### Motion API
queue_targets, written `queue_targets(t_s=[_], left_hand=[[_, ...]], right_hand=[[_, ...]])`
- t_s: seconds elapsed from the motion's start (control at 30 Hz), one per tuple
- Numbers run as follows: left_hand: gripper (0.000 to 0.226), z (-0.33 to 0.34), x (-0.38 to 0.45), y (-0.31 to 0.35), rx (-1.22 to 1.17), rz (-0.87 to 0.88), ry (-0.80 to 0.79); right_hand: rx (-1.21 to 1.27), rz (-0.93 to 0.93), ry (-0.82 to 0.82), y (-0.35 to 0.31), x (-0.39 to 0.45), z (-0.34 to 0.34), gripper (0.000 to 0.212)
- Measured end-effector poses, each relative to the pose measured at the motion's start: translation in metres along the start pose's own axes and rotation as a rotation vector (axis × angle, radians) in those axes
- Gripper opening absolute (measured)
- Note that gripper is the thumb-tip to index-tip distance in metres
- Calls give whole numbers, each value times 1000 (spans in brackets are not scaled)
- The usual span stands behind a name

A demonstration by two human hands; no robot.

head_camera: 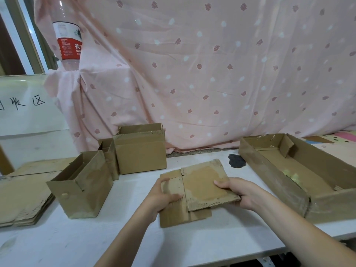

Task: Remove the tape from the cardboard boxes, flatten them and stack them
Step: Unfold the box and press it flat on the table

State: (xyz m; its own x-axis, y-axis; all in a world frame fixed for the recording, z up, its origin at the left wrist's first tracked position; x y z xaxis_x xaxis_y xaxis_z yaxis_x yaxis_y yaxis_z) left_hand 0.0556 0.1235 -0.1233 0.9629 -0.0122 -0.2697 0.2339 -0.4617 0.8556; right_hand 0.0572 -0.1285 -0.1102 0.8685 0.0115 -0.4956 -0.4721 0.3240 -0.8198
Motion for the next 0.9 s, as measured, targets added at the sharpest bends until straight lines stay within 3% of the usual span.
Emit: queue_targets(t_s=[0.13, 0.27, 0.33, 0.43, 0.5, 0.6, 0.77, 0.83, 0.9], left_hand=[[76, 1, 2, 0, 250, 80, 76], [74, 11, 5, -4, 592, 104, 31], [68, 17, 7, -6, 669, 60, 19], [62, 24, 11, -6, 865, 28, 1], [58, 25, 14, -5, 916, 52, -26], [52, 23, 19, -2, 975, 105, 11], [42, 34, 15, -2, 1093, 254, 201], [31, 42, 15, -5, 1067, 248, 178], [42, 45, 21, -11, 1085, 224, 127]], right_hand=[[-222, -51, 22, 2, 2, -4, 30], [-1024, -150, 132, 5, -5, 3, 41], [-1306, -150, 200, 12, 3, 7, 65], [-1308, -316, 219, 15, 17, 10, 84], [-1313, -461, 99, 14, 23, 13, 76], [-1398, -448, -14, 22, 30, 12, 62], [-1587, -529, 238, 34, 37, 24, 55], [-1635, -498, 341, 38, 35, 37, 54], [-1625, -442, 357, 46, 32, 50, 51]])
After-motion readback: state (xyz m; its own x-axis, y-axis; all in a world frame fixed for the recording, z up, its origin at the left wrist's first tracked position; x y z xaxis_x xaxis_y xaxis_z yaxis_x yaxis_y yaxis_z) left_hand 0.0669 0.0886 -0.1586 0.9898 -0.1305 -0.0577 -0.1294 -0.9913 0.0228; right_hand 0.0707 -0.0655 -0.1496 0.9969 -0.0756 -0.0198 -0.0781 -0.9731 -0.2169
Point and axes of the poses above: each hand's wrist, its own x-axis towards the middle knuckle, its own z-axis out of the palm, y = z × x, the point moved 3 cm from there along x, towards the middle knuckle, and after that the axes turned 13 degrees about x, right-handed, at the moved point
